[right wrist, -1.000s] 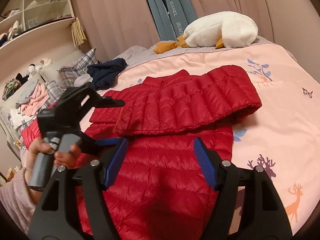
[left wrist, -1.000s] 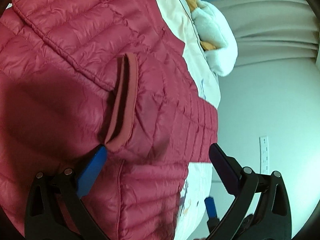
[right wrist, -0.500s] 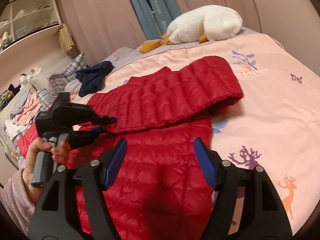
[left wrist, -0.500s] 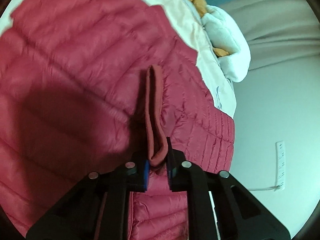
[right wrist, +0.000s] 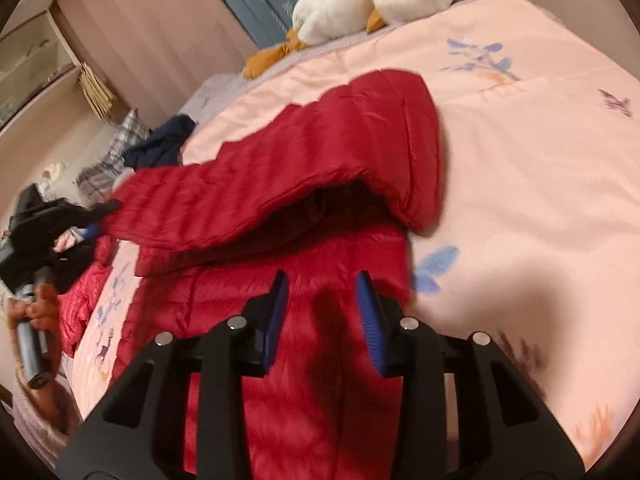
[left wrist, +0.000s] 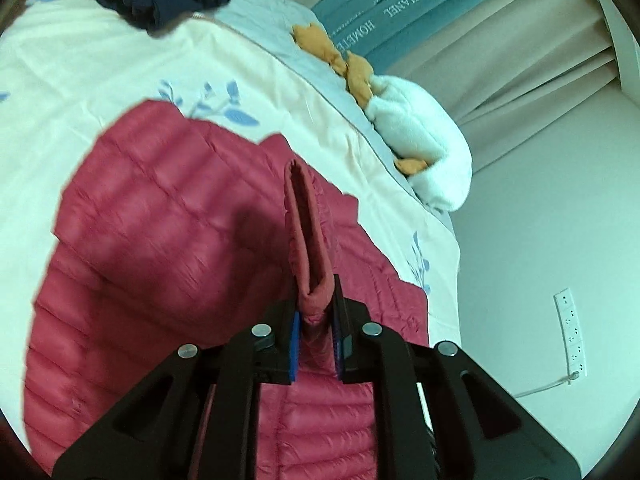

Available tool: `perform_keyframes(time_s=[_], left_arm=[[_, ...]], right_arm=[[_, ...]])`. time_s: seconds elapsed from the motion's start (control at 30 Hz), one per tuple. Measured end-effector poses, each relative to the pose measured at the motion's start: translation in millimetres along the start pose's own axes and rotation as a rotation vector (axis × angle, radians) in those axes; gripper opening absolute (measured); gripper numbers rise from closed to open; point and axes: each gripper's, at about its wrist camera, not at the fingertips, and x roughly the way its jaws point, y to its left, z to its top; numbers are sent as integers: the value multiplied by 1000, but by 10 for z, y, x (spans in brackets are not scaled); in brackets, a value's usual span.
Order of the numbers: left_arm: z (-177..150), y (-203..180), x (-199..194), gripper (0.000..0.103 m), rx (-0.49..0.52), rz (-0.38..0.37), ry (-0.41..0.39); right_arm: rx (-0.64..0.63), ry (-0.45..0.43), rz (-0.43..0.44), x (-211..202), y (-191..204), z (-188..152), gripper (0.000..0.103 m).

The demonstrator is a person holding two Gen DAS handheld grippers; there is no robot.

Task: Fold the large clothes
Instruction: 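Grasp the folded sleeve cuff with the left tool while the right tool releases it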

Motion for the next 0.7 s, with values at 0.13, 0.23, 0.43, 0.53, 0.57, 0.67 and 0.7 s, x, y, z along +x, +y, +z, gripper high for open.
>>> perform_keyframes(time_s=[0.13, 0.23, 0.43, 0.53, 0.57, 0.67, 0.7], left_arm=[[97, 128, -120, 13, 9, 49, -37], [144, 325, -136, 13, -4, 125, -57], [124, 685, 76, 13, -20, 235, -16], [71, 804, 147, 13, -33, 259, 5], [69, 832, 161, 13, -36, 268, 9], [53, 895, 178, 14, -15, 319, 25], [52, 919, 172, 20, -9, 319, 41]], right_arm=[[-9, 17, -68, 246, -18, 129, 33], [-14, 0, -145, 287, -31, 191, 33], [-40, 15, -179, 314, -51, 172, 33], [-52, 27, -208, 341, -47, 178, 33], [-45, 33, -206, 349, -61, 185, 33], [-31, 56, -229, 385, -131, 186, 34], [-21, 66, -233, 390, -166, 179, 34]])
